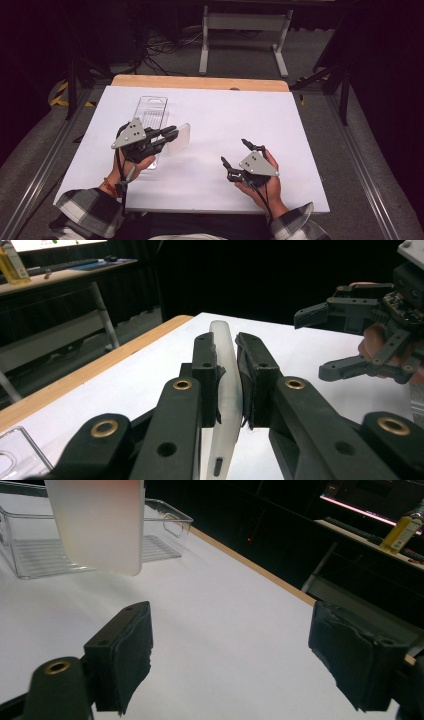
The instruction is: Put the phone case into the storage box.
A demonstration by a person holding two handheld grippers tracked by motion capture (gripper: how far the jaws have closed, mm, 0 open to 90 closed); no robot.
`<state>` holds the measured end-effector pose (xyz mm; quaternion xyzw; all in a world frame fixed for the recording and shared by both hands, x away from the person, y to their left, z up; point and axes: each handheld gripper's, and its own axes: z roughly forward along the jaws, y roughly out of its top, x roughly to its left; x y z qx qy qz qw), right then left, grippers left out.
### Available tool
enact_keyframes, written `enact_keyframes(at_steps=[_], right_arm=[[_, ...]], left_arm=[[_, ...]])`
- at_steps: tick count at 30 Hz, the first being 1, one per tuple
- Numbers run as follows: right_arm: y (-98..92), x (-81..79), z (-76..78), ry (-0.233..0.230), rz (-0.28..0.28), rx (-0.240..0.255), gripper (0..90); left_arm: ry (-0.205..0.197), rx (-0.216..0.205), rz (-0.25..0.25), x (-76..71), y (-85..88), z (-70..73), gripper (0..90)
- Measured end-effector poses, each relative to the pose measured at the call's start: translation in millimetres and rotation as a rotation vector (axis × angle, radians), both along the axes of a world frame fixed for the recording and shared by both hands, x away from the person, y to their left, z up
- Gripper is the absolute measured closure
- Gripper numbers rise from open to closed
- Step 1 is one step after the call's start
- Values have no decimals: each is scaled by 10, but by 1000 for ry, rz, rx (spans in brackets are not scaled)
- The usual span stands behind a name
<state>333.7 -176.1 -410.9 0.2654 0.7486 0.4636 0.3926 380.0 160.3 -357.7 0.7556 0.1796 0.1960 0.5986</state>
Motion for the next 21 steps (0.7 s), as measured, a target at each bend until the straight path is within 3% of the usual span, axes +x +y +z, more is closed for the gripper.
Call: enact_keyframes(at_steps=[2, 21], right_arm=[[3, 1, -3, 0, -1, 0, 186], [-12, 7, 5, -4, -2, 8, 187]], left_arm=[[-21, 3, -4, -18, 13, 34, 796], [-59, -34, 33, -47, 236, 202, 797]])
